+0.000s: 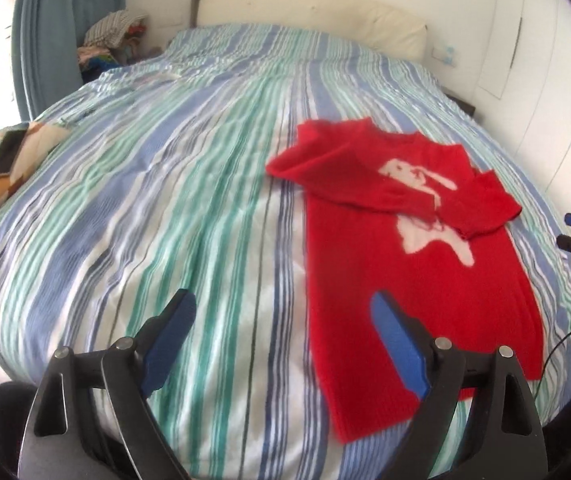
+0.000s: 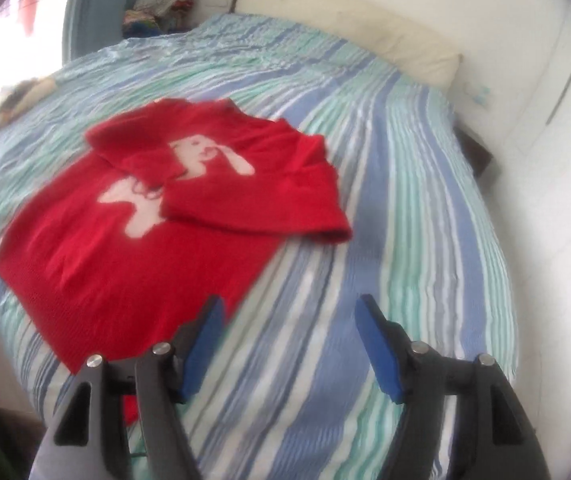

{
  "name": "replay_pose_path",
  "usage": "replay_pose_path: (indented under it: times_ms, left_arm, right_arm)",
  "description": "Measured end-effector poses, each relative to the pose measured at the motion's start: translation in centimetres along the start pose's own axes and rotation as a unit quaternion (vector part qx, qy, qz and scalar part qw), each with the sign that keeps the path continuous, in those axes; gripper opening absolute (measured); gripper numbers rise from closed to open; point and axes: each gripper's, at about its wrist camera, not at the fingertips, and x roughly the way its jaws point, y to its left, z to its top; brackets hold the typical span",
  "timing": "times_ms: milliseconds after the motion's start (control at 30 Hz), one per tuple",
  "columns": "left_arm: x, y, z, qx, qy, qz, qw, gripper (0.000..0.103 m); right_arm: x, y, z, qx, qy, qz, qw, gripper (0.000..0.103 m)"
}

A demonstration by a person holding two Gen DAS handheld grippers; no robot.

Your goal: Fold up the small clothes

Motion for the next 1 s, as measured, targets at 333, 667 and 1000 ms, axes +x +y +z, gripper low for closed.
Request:
replay_pose_path:
  times_ms: [333,667,1000]
  left_arm:
    - [3.9,0.6,-3.5,0.0,0.028,0.039,0.9988,0.09]
    - [3.9,2.0,-3.3,-0.047,0.026,0.025,0.9982,0.09]
    - [5.6,1.8,-4.2,-0.059,0.041,0.039,0.9967,0.09]
  right_arm:
    - [17.2,8.8,6.2,-0.052,0.038,0.149,0.987,0.065]
    - [8.3,-13.4,-0.2,0.321,-0.089,0.067,0.94,0.011]
    - [6.9,-25.6,-17.4,0.534,-0.096,-0.025,0.84,0.011]
